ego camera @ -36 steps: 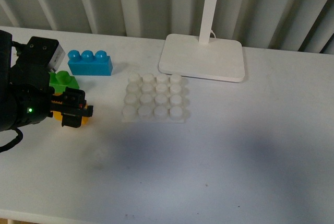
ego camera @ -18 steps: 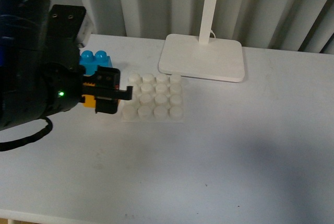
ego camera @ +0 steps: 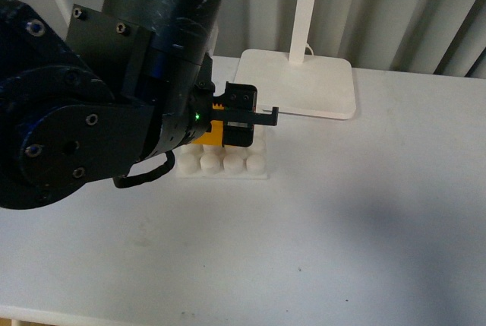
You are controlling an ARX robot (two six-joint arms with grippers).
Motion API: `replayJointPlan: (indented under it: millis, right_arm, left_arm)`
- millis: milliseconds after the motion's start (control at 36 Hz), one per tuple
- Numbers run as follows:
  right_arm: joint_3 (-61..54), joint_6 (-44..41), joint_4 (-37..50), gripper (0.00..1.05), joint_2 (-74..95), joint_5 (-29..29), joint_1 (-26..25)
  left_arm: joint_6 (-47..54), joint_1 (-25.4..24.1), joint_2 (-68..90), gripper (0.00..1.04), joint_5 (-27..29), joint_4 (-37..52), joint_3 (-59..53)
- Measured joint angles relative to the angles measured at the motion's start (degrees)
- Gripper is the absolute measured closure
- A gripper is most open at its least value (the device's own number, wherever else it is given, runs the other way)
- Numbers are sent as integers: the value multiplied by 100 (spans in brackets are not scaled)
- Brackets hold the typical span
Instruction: Insert yellow block into base center
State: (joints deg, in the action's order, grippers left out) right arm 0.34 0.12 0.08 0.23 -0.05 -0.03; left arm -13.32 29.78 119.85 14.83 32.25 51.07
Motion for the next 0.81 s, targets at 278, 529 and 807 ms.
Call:
replayJointPlan:
  millis: [278, 529, 807]
  right_arm:
    - [0, 0, 0, 9, 2, 0, 0]
    - [0, 0, 0, 9, 0, 0, 0]
    - [0, 0, 0, 9, 2, 0, 0]
  left_arm:
    - [-162, 101, 420, 44, 166, -70, 387]
    - [-149, 105, 713, 44, 223, -85, 647]
    - [-136, 122, 800, 44, 310, -105, 723]
